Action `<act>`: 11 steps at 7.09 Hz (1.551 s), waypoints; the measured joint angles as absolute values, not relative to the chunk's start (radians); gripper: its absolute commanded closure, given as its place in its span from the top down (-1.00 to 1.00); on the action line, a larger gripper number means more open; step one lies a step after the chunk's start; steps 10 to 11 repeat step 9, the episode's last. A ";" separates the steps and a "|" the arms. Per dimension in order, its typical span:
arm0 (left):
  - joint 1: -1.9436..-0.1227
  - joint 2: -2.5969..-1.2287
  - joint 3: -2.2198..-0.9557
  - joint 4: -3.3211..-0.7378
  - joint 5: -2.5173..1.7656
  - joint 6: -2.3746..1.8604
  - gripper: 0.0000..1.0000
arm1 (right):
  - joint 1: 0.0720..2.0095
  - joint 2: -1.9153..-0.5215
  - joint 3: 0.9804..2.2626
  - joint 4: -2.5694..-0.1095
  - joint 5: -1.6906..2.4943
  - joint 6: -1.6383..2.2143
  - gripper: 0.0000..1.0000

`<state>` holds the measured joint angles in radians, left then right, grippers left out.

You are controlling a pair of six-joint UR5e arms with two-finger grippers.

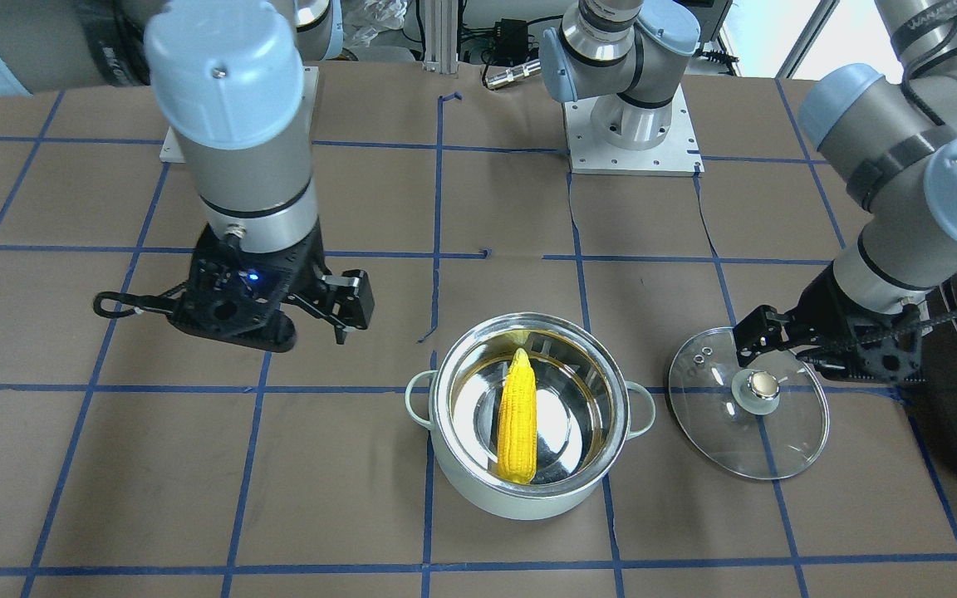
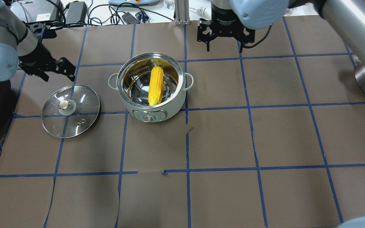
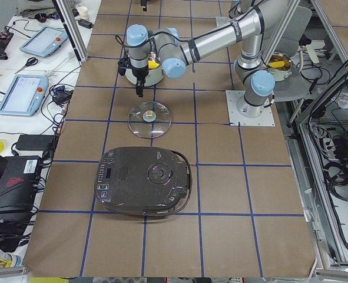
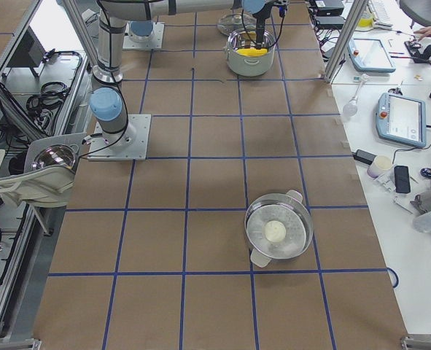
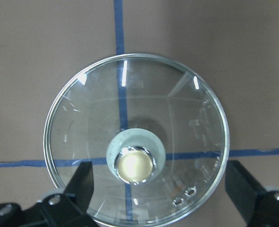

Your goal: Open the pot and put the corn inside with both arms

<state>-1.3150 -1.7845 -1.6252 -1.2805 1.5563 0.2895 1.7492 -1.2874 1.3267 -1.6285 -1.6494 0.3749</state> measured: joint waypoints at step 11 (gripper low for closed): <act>-1.622 -1.608 -1.448 -1.631 1.578 -0.066 1.00 | 1.605 -1.582 1.509 -1.552 -1.528 0.093 1.00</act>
